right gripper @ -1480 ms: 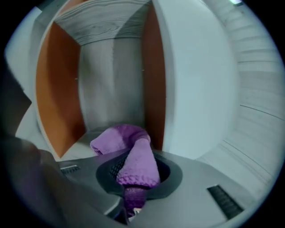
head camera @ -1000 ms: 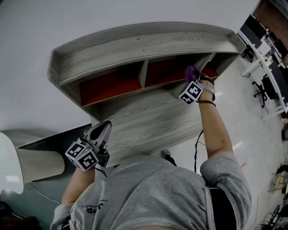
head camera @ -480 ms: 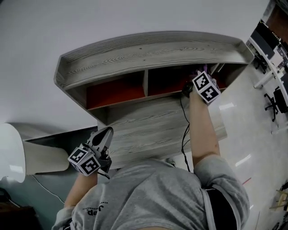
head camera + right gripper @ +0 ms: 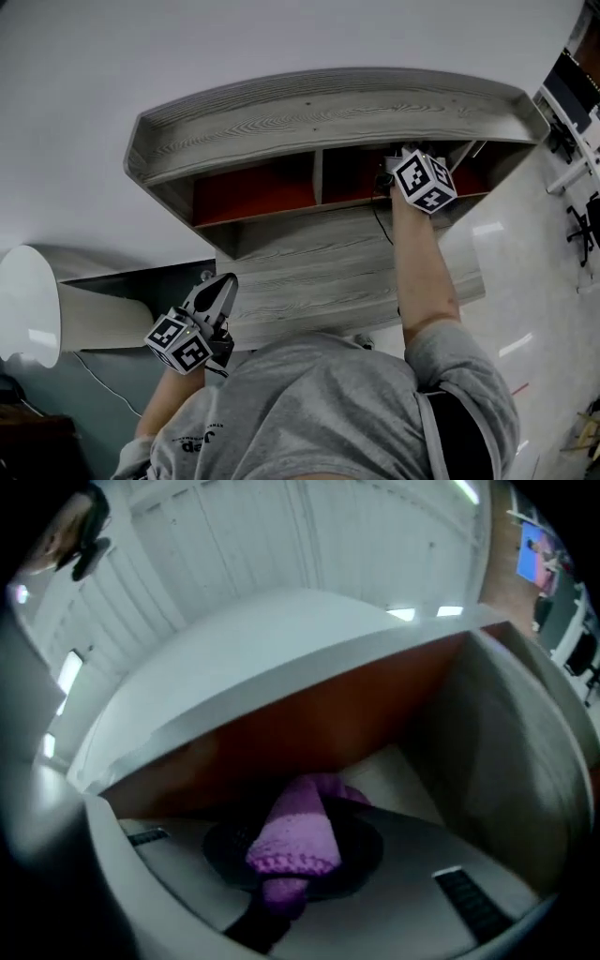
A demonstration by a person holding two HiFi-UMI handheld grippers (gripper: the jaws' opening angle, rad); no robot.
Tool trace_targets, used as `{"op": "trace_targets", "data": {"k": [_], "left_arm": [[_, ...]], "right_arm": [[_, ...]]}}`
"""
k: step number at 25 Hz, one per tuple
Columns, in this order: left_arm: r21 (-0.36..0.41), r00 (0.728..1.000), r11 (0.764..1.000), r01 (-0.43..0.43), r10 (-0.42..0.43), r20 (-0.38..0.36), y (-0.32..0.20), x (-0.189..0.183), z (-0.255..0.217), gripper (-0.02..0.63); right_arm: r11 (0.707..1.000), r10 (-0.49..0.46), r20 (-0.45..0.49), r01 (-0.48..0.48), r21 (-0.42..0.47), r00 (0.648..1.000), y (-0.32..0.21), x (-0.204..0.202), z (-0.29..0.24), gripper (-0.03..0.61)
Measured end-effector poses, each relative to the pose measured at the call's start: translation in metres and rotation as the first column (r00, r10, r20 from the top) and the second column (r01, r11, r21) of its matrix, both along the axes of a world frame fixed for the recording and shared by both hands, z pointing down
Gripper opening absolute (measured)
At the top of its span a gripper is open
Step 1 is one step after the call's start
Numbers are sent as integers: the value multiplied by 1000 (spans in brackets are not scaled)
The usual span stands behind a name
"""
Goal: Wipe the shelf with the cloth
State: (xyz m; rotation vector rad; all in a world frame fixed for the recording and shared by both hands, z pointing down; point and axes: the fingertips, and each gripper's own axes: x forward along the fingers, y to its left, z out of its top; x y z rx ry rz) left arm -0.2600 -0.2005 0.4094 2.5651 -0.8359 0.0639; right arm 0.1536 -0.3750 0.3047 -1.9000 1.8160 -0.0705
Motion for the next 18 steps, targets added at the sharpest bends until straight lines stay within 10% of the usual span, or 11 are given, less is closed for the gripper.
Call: {"op": "trace_targets", "data": {"k": [3, 7, 11, 13, 18], "left_arm": [[15, 1000, 1000, 5, -5, 0, 1, -3, -3, 16], [19, 1000, 999, 26, -26, -9, -2, -12, -6, 16], [19, 999, 999, 32, -32, -22, -3, -15, -7, 16], [18, 999, 999, 27, -26, -29, -4, -14, -6, 17], [21, 998, 1000, -16, 18, -59, -6, 2, -6, 15]], "right_arm": [[987, -159, -216, 154, -42, 963, -16, -71, 0, 64], [937, -342, -476, 335, -102, 810, -21, -155, 2, 64], [909, -397, -570, 393, -137, 719, -17, -180, 4, 60], [915, -392, -556, 376, -148, 733, -14, -170, 7, 61], [975, -120, -322, 51, -216, 939, 23, -31, 33, 61]]}}
